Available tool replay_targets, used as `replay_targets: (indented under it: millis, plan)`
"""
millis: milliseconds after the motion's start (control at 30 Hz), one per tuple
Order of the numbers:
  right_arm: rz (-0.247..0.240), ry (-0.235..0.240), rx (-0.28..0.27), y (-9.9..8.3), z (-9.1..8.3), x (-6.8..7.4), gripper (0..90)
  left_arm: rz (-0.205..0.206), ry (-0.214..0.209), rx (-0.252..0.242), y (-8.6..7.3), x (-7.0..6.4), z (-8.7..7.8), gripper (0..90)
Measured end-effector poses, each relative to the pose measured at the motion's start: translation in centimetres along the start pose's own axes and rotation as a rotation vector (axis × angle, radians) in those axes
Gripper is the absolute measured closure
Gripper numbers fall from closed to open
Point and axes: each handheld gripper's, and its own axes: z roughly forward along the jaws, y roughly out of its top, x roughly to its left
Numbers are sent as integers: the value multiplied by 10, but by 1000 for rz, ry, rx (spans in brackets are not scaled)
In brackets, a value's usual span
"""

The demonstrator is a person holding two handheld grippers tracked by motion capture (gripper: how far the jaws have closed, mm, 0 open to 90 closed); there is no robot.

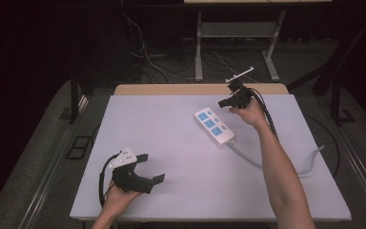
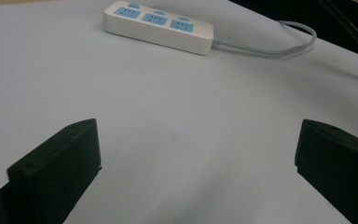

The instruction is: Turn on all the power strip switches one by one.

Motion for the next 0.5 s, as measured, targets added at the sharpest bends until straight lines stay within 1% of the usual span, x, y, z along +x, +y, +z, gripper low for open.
replay_targets:
  millis: [100, 300, 400, 500]
  plan:
    - [3, 5, 3, 3, 3, 2, 900, 0, -1, 2, 0, 0, 0, 0]
    - [-5, 14, 6, 8, 12, 6, 900, 1, -2, 0, 0, -1, 0, 0]
    - [-16, 16, 17, 11, 17, 8, 900, 1, -6, 1, 0, -1, 0, 0]
    - [-11, 19, 22, 13, 21, 8, 900, 0, -6, 2, 0, -1, 1, 0]
